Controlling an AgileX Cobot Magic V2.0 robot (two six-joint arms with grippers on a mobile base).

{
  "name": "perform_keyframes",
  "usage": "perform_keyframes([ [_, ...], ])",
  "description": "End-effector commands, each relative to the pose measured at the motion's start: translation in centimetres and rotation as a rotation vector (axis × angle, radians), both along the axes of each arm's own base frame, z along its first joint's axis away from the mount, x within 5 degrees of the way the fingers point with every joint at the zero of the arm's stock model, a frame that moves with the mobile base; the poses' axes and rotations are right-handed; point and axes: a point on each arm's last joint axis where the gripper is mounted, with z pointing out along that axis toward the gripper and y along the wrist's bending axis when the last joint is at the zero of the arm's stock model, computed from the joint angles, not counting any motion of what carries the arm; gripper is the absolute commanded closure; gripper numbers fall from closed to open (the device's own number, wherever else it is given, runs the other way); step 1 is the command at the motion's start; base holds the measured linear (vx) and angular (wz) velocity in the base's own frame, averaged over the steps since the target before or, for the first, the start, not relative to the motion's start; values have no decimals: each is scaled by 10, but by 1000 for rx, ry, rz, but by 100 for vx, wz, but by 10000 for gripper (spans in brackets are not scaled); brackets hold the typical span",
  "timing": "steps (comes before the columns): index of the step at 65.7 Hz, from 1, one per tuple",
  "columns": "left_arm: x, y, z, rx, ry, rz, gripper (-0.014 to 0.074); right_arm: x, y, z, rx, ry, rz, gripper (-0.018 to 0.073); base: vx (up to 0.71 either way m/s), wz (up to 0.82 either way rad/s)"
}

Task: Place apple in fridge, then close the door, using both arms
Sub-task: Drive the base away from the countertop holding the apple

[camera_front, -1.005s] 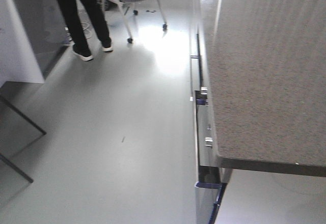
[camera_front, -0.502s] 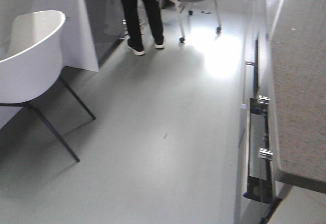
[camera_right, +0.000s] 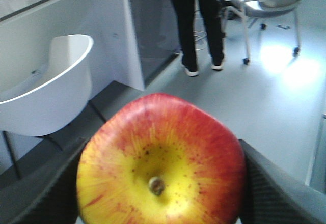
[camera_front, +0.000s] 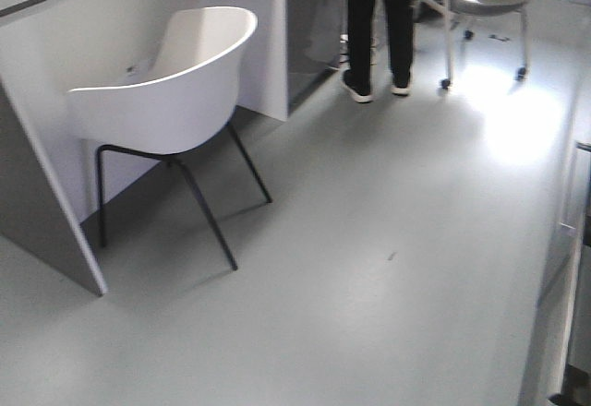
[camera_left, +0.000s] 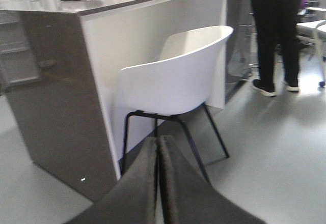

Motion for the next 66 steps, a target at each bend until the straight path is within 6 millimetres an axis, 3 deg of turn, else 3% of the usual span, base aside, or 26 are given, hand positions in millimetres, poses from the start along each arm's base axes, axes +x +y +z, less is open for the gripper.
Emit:
perform_keyframes([
  [1,-1,-2,13,2,-98,-17,602,-11,-1,25,-10,-141,-4,363,-2,48],
  [66,-1,-2,13,2,-98,-17,602,-11,-1,25,-10,-141,-4,363,-2,46],
])
